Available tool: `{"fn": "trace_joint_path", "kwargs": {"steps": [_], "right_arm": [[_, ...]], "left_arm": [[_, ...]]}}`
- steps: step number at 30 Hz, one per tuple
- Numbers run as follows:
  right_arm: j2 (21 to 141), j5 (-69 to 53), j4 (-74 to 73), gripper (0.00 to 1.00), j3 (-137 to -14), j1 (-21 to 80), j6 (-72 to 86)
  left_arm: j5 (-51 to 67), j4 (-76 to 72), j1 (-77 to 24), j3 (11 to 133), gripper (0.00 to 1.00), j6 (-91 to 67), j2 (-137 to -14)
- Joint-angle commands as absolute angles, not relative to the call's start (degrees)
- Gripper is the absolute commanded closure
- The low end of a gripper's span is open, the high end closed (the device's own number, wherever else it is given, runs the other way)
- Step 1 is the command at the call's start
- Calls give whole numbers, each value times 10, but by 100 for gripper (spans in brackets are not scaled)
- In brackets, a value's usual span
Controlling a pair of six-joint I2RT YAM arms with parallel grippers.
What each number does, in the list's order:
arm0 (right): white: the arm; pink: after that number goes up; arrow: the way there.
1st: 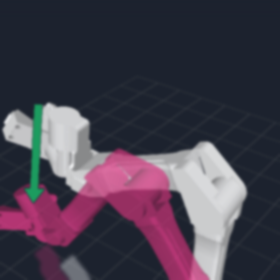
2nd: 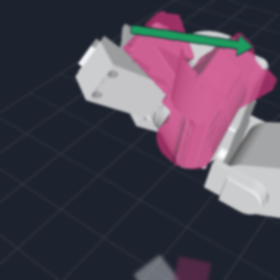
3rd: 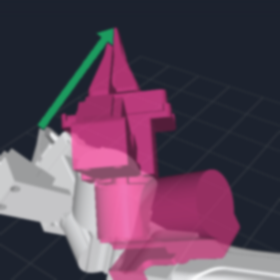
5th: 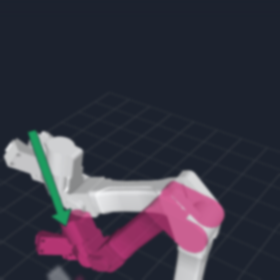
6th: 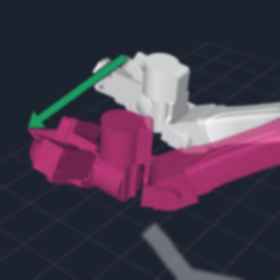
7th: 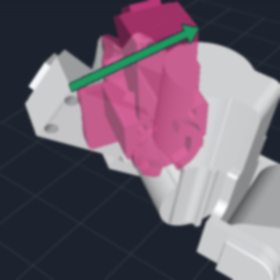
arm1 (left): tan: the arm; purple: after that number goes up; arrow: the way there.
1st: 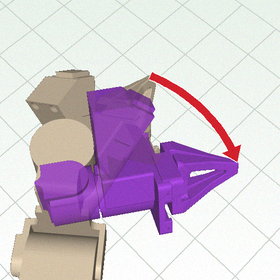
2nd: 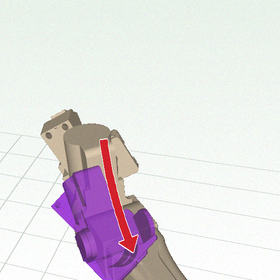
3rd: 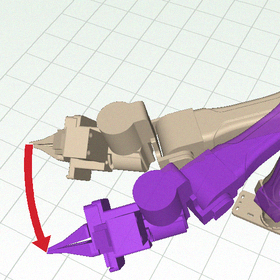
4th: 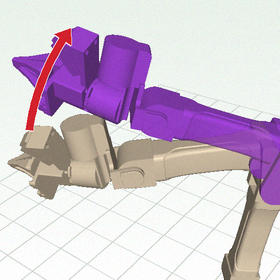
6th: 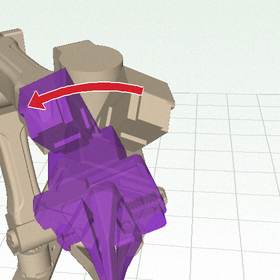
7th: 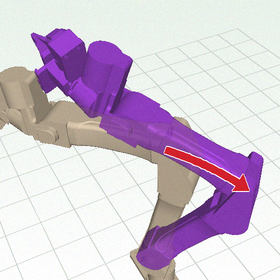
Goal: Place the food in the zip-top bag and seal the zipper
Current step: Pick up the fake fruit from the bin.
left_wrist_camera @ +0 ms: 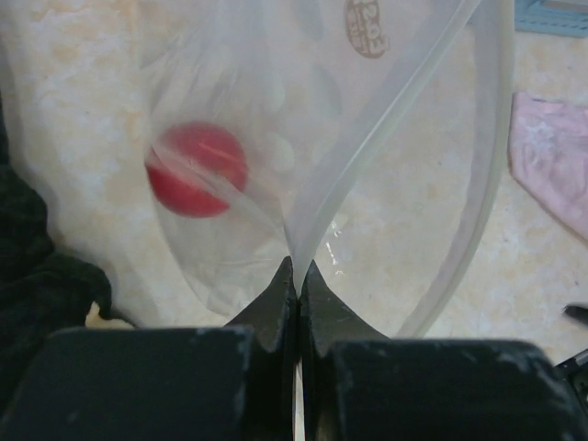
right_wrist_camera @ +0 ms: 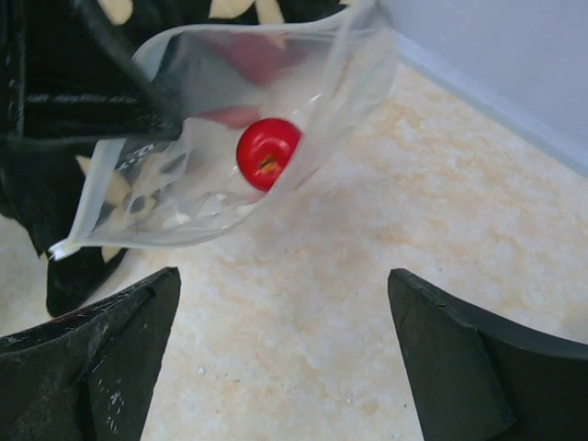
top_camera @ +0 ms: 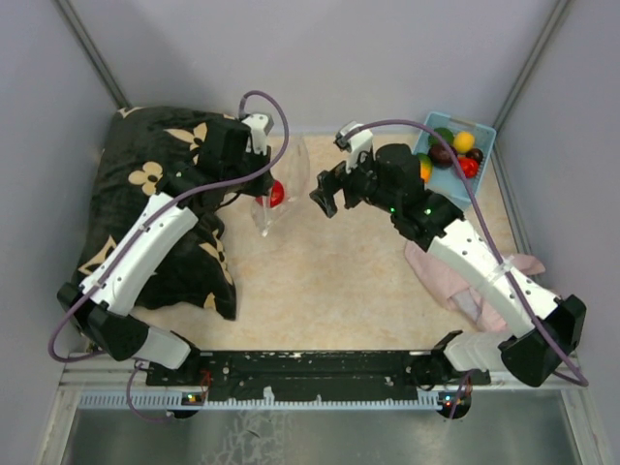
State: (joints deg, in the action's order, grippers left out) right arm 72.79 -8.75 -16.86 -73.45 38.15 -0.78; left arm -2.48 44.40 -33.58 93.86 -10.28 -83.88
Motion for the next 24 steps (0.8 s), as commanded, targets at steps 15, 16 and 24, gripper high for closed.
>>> {"fn": "trace_joint_path", "kwargs": {"steps": [15,16,24], "right_arm": [[853,13,-100,9,-739,88,124],[870,15,-99,9,-744,71,133],[1010,25,-92,10,-806,-21,208]], "left_arm": [[-75,429,-334,886,100,-86,-868],[-74,426,-334,881,100,-86,-867],[-59,411,-325,854,100,-85,-856]]}}
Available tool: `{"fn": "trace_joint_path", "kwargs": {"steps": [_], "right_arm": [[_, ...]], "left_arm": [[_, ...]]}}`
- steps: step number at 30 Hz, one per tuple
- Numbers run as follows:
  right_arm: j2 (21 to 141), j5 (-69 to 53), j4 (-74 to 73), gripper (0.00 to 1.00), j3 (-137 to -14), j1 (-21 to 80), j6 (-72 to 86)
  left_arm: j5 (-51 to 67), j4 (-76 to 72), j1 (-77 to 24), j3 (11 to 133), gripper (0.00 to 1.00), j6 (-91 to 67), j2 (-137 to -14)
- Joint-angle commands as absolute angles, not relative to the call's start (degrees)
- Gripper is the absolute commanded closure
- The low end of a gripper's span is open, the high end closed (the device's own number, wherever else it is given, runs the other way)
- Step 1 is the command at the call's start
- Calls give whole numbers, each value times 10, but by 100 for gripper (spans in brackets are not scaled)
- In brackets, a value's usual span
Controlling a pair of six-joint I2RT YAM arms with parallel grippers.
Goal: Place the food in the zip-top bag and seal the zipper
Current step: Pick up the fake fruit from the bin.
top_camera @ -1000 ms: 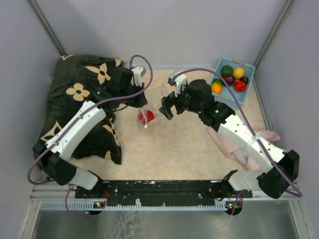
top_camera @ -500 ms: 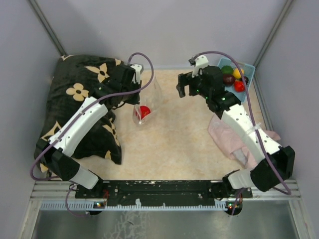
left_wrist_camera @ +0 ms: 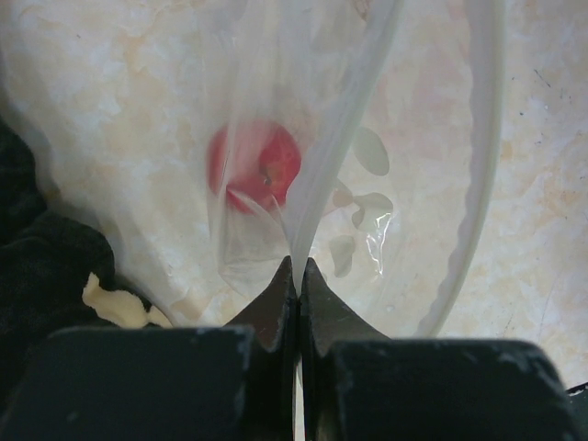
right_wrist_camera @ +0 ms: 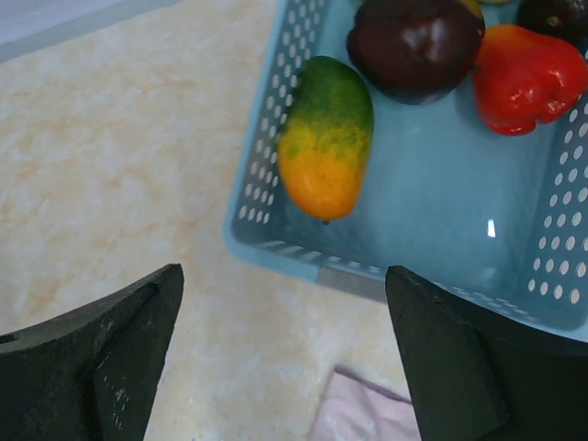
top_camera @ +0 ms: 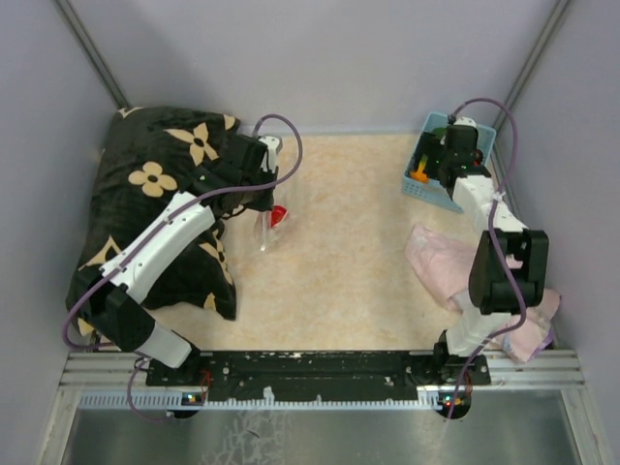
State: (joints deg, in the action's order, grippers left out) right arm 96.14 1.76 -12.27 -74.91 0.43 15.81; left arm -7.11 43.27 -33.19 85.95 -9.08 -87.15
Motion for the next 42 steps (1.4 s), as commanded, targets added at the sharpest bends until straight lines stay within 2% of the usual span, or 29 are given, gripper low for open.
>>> {"fn": "trace_joint_path", "kwargs": {"steps": [1,18,20,25,38,42], "right_arm": [[1028,22,-96,11,-820,-27,212],[1219,-51,-122,18,-968,-59,238],[1230,-57,-124,18,-968,-61,239],[1244,-82,-116,28,-945,-67,237],[1258,-76,-122,30,-937,-69,199],[1249,-77,-120,45,-937,-69,180]], "left_arm": [[-57,412,-323,855,100,-85,-855],[-30,409,-305,847,100,-82,-850],[-25,409,-303,846,100,-82,-852],[-13,409,-302,845,100,-80,-859],[-9,406,-301,838,100,-79,-856],[-8,404,-301,836,100,-79,-856]]}}
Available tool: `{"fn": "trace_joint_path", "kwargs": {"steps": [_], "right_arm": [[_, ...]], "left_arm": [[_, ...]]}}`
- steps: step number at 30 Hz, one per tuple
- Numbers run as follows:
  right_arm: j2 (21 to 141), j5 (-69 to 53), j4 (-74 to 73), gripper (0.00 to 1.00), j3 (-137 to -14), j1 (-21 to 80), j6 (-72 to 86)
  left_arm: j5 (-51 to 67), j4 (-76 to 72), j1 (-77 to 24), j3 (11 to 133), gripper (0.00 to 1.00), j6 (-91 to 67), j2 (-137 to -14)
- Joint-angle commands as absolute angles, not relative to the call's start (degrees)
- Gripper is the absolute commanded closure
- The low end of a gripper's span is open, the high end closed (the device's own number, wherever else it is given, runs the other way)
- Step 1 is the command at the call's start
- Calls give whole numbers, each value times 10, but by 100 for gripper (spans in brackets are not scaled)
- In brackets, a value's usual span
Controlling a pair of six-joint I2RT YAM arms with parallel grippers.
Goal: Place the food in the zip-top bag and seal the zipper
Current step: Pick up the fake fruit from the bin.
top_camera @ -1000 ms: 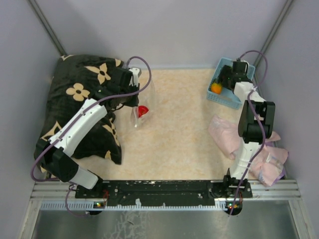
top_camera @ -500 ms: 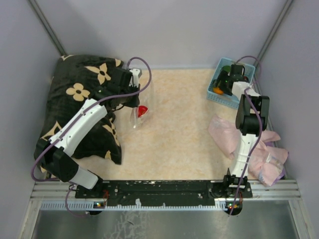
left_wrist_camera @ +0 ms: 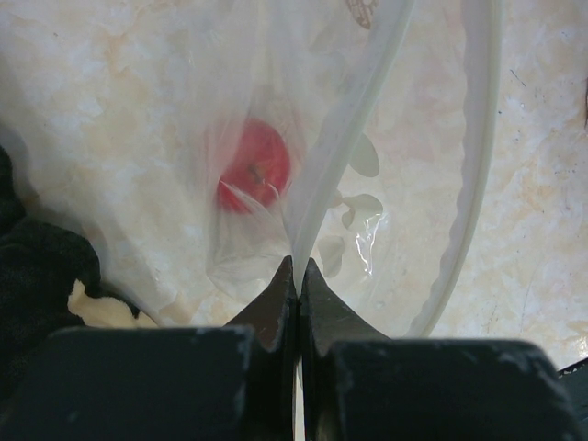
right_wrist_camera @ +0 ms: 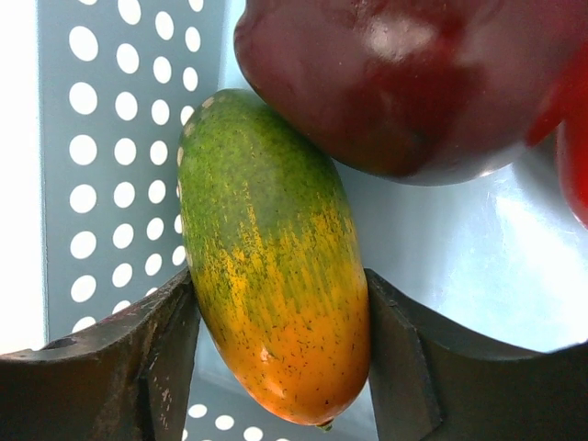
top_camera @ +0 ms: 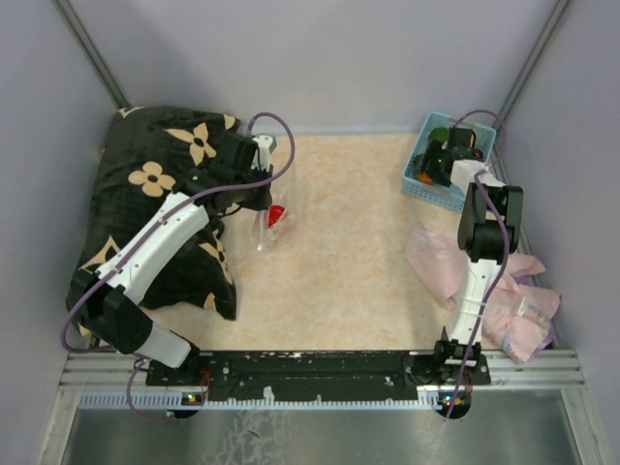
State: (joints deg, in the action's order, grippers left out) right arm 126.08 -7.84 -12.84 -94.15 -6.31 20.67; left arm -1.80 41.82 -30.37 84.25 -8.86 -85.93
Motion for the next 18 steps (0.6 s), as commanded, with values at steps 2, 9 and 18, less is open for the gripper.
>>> {"fn": "trace_joint_path", "kwargs": {"steps": [2,9,18], "right_arm": [[1236,-77,-116,49,-929,-69,173],[1169,-63,-106,63,-890,-69,151],[1089,-34,-125,80,-852,-69,124]], "left_arm": [[-9,404,-300,835,100,-79,-856],[-11,402,-300,832,100,-78,-855],[-9,400,-299,831,100,-80,-846]]}}
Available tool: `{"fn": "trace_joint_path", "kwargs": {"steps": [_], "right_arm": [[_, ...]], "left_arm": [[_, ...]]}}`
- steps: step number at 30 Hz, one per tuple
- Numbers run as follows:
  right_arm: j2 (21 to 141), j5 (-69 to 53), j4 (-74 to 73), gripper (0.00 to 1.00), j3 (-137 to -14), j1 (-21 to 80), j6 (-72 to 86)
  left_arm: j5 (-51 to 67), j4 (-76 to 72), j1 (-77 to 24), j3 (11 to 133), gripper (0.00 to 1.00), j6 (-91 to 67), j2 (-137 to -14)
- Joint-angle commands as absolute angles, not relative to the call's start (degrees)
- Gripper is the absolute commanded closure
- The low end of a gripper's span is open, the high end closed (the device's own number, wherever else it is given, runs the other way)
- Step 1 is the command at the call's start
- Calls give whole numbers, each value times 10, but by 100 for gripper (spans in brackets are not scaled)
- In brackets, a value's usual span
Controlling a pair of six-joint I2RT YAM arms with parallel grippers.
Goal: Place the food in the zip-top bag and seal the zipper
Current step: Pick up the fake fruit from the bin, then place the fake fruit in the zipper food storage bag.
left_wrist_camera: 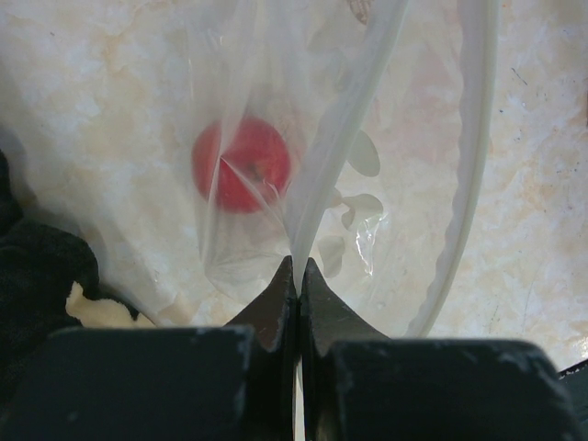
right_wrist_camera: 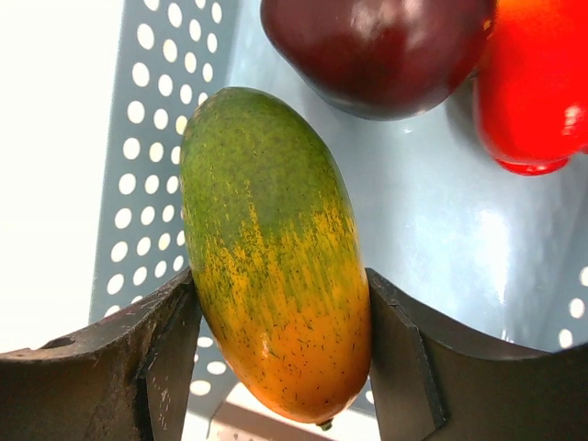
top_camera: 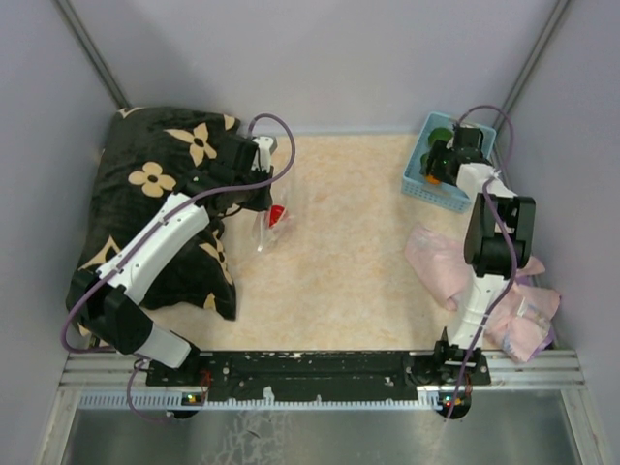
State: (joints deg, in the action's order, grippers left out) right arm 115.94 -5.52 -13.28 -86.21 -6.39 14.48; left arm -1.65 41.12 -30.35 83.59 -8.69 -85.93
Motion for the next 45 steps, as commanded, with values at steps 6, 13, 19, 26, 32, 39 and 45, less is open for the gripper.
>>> {"fn": "trace_joint_path", "kwargs": {"steps": [6,13,19,26,32,39,45], "right_arm": [[1023,-28,-144,81,-818,-66,126],[919,-41,-176,81,-775,-35,142],[835,-79,-205,82,-744,11,169],[767,-131,-242,84,-723,71,197],[730,-142,-278,84,-727,142,202],[706,-143,-302,84,-749,238,228],[729,-137,-317,84,-772,319,257]], "left_arm": [[-3,396,-299,828,100,-82,-844],[1,392,-299,827,100,-85,-838],[8,388,-299,825,100,-90,-829],[17,384,-300,824,100,-97,-822],[19,379,-301,823,100,-106,-818],[21,376,-303,821,100,-112,-826],[10,376,-307,819,100,-116,-828]]}}
